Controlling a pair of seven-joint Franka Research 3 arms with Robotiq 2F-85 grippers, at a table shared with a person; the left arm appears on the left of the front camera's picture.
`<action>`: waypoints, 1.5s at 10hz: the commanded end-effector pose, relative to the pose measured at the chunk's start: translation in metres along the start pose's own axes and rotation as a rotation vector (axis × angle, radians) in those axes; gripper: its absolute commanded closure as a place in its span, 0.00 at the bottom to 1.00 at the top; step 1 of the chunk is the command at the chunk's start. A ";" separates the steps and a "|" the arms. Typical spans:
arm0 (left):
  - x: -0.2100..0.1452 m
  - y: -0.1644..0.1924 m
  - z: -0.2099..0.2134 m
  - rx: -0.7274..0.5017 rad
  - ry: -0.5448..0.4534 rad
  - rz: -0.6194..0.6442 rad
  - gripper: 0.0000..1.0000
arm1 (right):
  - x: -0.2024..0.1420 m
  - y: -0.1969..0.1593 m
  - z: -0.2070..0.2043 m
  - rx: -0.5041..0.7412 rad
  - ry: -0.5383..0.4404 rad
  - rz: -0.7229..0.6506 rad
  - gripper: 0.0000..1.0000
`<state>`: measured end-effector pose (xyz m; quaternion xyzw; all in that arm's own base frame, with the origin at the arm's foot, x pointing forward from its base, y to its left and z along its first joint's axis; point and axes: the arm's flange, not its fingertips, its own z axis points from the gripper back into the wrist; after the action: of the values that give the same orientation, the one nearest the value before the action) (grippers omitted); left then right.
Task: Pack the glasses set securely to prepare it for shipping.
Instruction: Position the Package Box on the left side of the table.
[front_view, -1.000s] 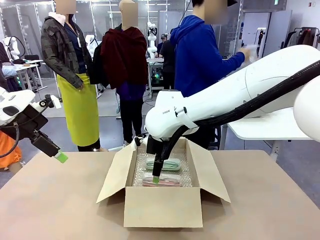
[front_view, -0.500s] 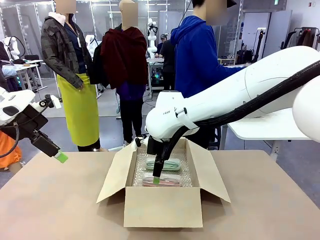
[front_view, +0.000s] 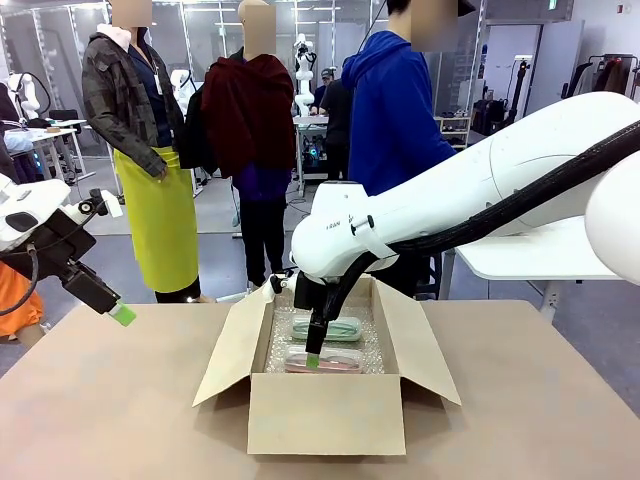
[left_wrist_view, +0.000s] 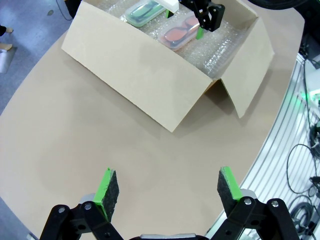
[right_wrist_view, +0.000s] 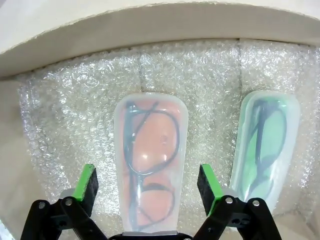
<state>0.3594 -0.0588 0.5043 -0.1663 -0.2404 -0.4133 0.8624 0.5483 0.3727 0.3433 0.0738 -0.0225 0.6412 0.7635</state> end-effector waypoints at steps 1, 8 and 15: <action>-0.002 0.001 0.002 -0.020 -0.019 -0.011 0.00 | 0.000 0.002 0.000 -0.012 -0.006 0.002 0.00; 0.031 0.032 -0.016 -0.044 -0.078 0.186 0.00 | -0.107 0.086 0.135 -0.195 -0.120 -0.293 0.00; 0.018 0.076 -0.101 -0.220 -0.136 0.455 0.00 | -0.227 0.180 0.159 -0.283 -0.401 -0.674 0.00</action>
<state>0.4467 -0.0724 0.4310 -0.3321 -0.1951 -0.2158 0.8973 0.3525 0.1569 0.4904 0.0869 -0.2071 0.3440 0.9117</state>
